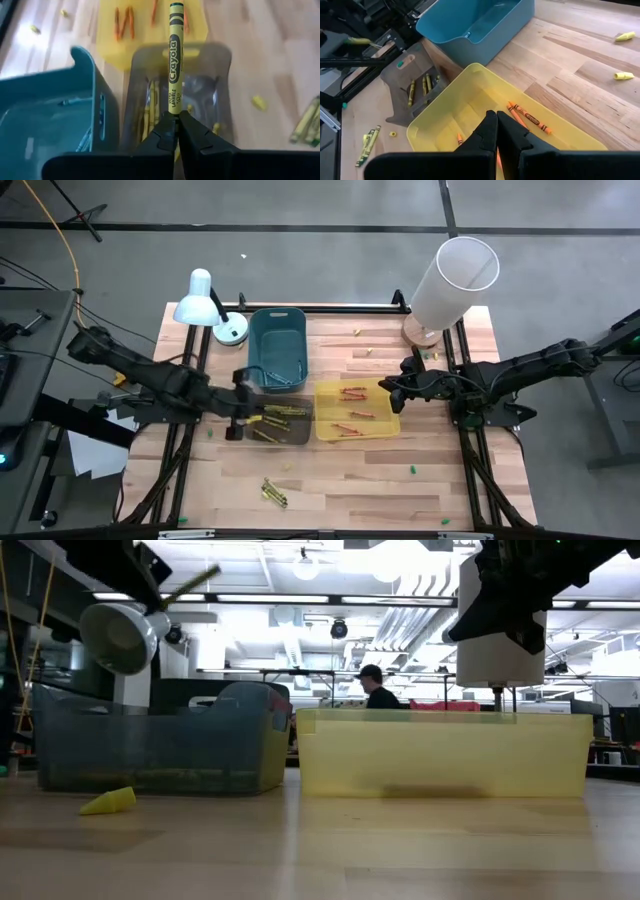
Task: Sort crayons
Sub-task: Put the green crayon into the black bin
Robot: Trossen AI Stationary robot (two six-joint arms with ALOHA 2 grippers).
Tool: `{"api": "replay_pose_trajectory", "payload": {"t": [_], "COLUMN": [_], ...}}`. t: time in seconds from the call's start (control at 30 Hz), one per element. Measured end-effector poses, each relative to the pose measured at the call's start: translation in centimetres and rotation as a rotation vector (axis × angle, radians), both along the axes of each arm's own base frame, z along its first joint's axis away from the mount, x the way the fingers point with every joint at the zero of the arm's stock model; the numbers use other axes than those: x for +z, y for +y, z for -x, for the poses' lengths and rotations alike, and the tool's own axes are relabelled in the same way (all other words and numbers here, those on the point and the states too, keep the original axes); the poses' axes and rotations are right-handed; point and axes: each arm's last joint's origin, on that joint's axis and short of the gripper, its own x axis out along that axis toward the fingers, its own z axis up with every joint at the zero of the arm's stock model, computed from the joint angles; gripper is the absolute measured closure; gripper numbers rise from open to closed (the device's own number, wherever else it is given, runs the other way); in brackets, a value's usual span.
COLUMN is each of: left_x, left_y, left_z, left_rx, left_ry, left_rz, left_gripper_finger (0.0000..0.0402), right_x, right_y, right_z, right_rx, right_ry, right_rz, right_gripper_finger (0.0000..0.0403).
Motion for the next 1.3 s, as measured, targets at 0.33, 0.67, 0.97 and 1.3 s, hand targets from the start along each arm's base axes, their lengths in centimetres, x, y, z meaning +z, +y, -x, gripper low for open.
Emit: {"api": "replay_pose_trajectory", "payload": {"t": [0.33, 0.67, 0.97, 1.3], "left_x": [-3.8, -9.7, -10.7, -10.4], "left_y": [1.4, 2.2, 2.4, 2.4], "left_z": [-5.0, -7.8, -8.1, -8.0], "left_rx": [-0.091, -0.103, -0.147, -0.157], "left_ry": [0.387, 0.65, 0.693, 0.679], "left_rz": [-0.005, -0.069, -0.152, -0.129], "left_gripper_finger": [0.0401, 0.0401, 0.0394, 0.0364], "right_x": [-0.2, -0.6, -0.7, -0.7], "right_y": [0.0, -0.1, -0.1, -0.1], "right_z": [0.1, 0.4, 0.5, 0.5], "right_rx": [0.005, 0.007, 0.007, 0.007], "right_ry": [0.031, 0.082, 0.087, 0.087], "right_rz": [0.012, 0.021, 0.022, 0.023], "right_gripper_finger": [0.0403, 0.0403, 0.0403, 0.0403]}}
